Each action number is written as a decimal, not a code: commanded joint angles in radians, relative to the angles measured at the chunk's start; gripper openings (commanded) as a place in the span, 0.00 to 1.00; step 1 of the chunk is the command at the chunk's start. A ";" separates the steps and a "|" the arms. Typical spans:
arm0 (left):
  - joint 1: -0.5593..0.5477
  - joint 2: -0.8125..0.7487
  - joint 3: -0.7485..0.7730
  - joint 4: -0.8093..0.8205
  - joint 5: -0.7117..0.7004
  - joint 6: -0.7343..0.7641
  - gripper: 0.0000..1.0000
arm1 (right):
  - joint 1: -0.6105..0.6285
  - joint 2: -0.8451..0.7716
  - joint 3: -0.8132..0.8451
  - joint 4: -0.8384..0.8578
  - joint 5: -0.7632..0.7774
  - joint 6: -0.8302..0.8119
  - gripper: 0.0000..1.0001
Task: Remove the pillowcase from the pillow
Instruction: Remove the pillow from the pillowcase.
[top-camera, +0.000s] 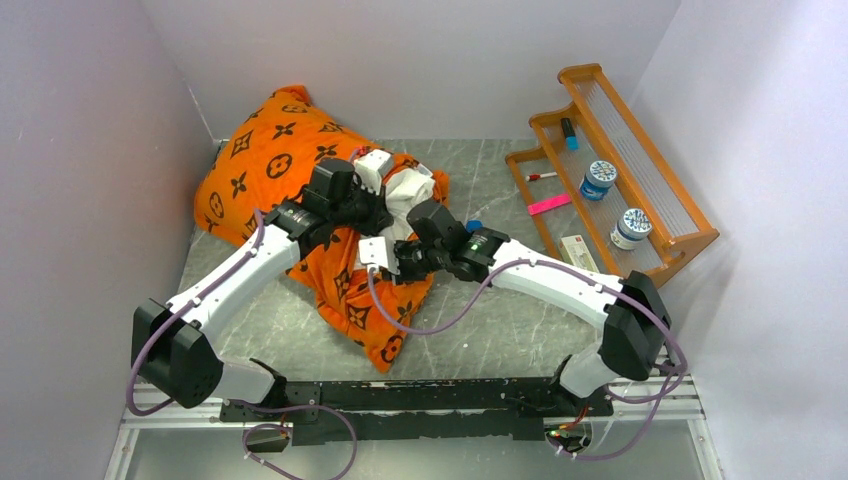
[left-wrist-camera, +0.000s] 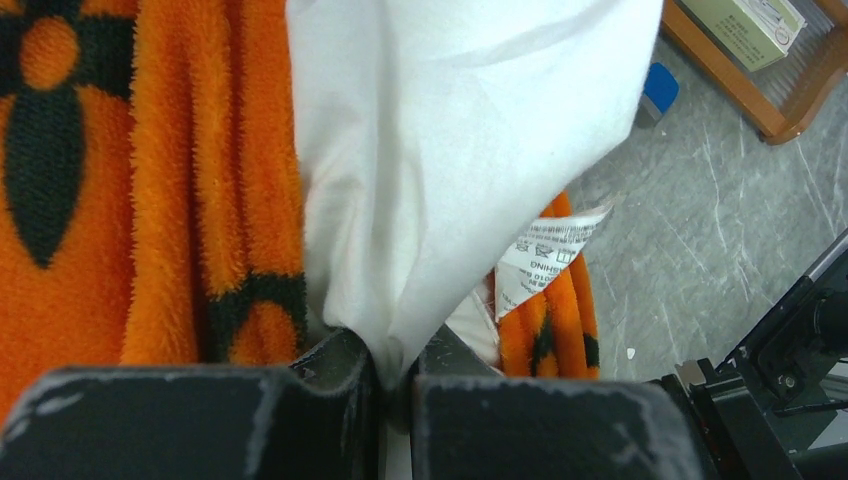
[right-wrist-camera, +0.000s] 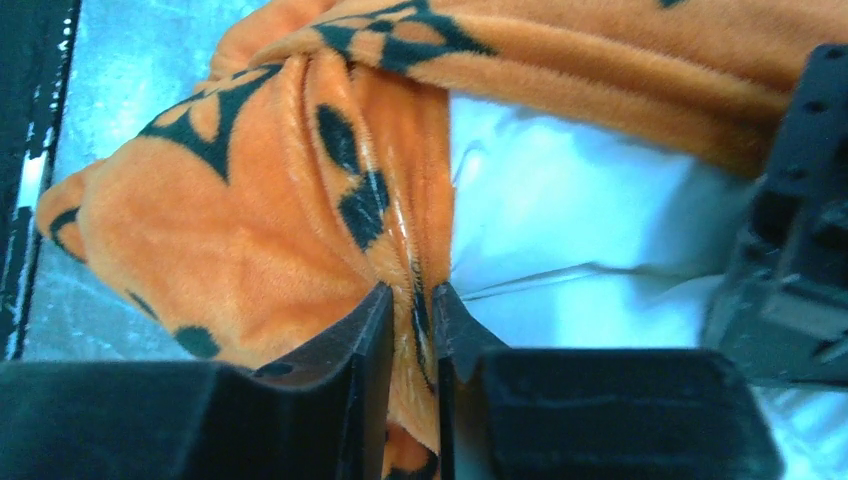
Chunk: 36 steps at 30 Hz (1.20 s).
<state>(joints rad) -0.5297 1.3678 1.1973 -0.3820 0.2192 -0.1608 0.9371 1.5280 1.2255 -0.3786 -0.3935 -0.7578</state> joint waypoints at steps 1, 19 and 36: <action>0.028 -0.049 0.040 0.136 -0.132 0.029 0.05 | 0.023 -0.058 -0.105 -0.144 -0.087 0.092 0.18; 0.067 -0.060 0.032 0.134 -0.216 -0.036 0.05 | 0.265 -0.221 -0.470 0.098 0.068 0.418 0.00; -0.148 -0.266 -0.115 0.003 -0.269 -0.121 0.30 | 0.270 -0.208 -0.719 0.814 0.241 0.319 0.00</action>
<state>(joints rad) -0.6434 1.2034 1.0855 -0.4511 0.0795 -0.2344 1.1770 1.2774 0.5518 0.4358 -0.0597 -0.4683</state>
